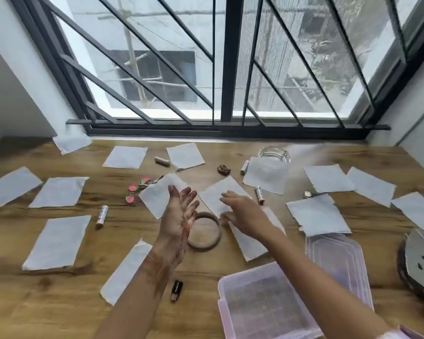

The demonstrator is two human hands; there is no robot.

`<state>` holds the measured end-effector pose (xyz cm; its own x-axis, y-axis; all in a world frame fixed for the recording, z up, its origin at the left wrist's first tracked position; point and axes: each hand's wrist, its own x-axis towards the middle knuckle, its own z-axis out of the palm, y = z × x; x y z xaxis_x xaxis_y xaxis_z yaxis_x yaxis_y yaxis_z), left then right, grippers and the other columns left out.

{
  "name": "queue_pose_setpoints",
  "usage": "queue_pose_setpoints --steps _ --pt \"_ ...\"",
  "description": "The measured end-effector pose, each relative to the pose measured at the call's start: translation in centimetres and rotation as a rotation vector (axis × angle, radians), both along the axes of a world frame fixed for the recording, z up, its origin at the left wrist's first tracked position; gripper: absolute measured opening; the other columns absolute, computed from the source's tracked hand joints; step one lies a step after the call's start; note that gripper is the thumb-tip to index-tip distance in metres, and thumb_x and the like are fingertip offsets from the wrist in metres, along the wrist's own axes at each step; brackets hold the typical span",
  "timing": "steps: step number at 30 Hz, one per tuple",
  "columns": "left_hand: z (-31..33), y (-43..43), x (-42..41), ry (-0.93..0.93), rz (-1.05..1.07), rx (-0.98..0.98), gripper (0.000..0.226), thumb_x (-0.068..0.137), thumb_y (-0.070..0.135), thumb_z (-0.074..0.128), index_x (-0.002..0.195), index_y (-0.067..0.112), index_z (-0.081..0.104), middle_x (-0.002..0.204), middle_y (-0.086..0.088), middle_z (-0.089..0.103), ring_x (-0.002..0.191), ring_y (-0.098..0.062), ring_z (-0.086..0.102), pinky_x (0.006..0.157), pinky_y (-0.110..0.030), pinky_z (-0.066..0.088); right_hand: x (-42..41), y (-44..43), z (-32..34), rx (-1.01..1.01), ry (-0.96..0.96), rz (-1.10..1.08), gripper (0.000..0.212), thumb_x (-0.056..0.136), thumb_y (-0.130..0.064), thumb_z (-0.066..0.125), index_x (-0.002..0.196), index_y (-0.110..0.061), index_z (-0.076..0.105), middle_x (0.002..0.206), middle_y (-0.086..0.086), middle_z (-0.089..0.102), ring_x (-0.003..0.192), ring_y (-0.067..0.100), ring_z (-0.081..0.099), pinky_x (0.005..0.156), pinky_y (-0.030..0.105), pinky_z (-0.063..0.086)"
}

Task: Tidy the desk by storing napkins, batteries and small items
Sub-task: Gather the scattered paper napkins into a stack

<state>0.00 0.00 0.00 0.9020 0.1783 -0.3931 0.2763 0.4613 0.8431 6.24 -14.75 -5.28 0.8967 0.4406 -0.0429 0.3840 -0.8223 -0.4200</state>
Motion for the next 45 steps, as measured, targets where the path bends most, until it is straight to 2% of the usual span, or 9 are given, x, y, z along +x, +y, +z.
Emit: queue_pose_setpoints --steps 4,7,10,14,19,25,30,36,45 --pt "-0.6 0.5 1.0 0.061 0.019 -0.151 0.063 0.097 0.050 0.016 0.134 0.005 0.042 0.141 -0.012 0.045 0.131 -0.027 0.042 0.105 -0.034 0.031 1.3 0.3 -1.0 -0.040 -0.016 0.055 0.017 0.086 -0.012 0.060 0.100 -0.005 0.066 0.119 0.007 0.061 0.122 0.023 0.049 0.087 0.038 0.046" --pt "-1.0 0.6 1.6 0.080 0.025 -0.188 0.062 0.096 0.051 0.017 0.128 0.006 0.046 0.139 -0.012 0.048 0.130 -0.027 0.044 0.107 -0.035 0.031 1.7 0.3 -2.1 0.024 -0.061 0.034 0.012 0.083 -0.005 0.055 0.077 -0.006 0.066 0.090 0.004 0.066 0.091 0.023 0.061 0.061 0.027 0.040" --pt "-1.2 0.4 1.9 0.122 0.046 -0.215 0.060 0.097 0.049 0.019 0.125 0.005 0.049 0.137 -0.014 0.049 0.129 -0.028 0.045 0.110 -0.036 0.030 1.9 0.2 -1.6 0.229 -0.029 -0.098 0.010 0.082 -0.004 0.060 0.077 -0.006 0.069 0.086 0.006 0.070 0.085 0.021 0.063 0.071 0.031 0.047" --pt "-1.3 -0.2 1.9 0.170 0.072 -0.258 0.051 0.098 0.043 0.029 0.118 0.003 0.052 0.135 -0.018 0.051 0.125 -0.030 0.047 0.105 -0.036 0.034 1.8 -0.1 0.2 0.560 -0.063 -0.405 0.012 0.082 -0.015 0.067 0.087 -0.005 0.072 0.086 0.005 0.071 0.074 0.006 0.060 0.067 0.004 0.040" --pt "-0.8 -1.8 2.6 0.264 -0.059 -0.382 0.058 0.090 0.045 0.047 0.124 -0.003 0.049 0.125 -0.022 0.057 0.112 -0.033 0.057 0.097 -0.039 0.043 -0.6 -0.7 3.3 0.719 -0.112 -0.236 0.009 0.085 -0.016 0.065 0.089 -0.008 0.070 0.082 -0.006 0.068 0.074 -0.012 0.060 0.067 0.002 0.042" --pt "0.4 -3.9 3.2 0.152 -0.199 -0.610 0.041 0.079 0.035 0.065 0.096 0.000 0.056 0.083 -0.012 0.057 0.068 -0.020 0.063 0.057 -0.027 0.056 -3.2 -2.3 3.5 0.566 -0.130 0.073 0.018 0.091 -0.021 0.054 0.099 -0.010 0.065 0.108 0.004 0.068 0.106 0.009 0.059 0.088 0.023 0.049" --pt "-0.3 -6.1 3.4 0.201 -0.159 -0.597 0.031 0.094 0.021 0.043 0.093 -0.007 0.058 0.078 -0.016 0.067 0.066 -0.022 0.070 0.056 -0.025 0.058 -3.9 -3.7 3.1 0.472 -0.132 0.090 0.041 0.093 -0.031 0.037 0.113 -0.007 0.063 0.125 0.005 0.060 0.126 0.013 0.047 0.107 0.019 0.031" --pt "-1.2 -7.4 3.3 0.201 -0.118 -0.566 0.032 0.095 0.015 0.040 0.109 -0.005 0.061 0.101 -0.020 0.069 0.082 -0.030 0.070 0.072 -0.044 0.056 -3.8 -9.2 1.8 0.416 -0.191 -0.225 0.030 0.091 -0.023 0.053 0.114 -0.006 0.063 0.126 0.006 0.059 0.121 0.015 0.051 0.099 0.014 0.034" --pt "-1.5 -8.5 3.2 0.228 -0.117 -0.486 0.037 0.094 0.013 0.042 0.128 0.002 0.053 0.114 -0.013 0.066 0.078 -0.025 0.072 0.056 -0.035 0.059 -4.1 -14.2 -1.5 -0.028 -0.118 -0.548 0.036 0.077 -0.034 0.071 0.098 -0.004 0.066 0.104 0.009 0.063 0.106 0.024 0.052 0.091 0.030 0.041"
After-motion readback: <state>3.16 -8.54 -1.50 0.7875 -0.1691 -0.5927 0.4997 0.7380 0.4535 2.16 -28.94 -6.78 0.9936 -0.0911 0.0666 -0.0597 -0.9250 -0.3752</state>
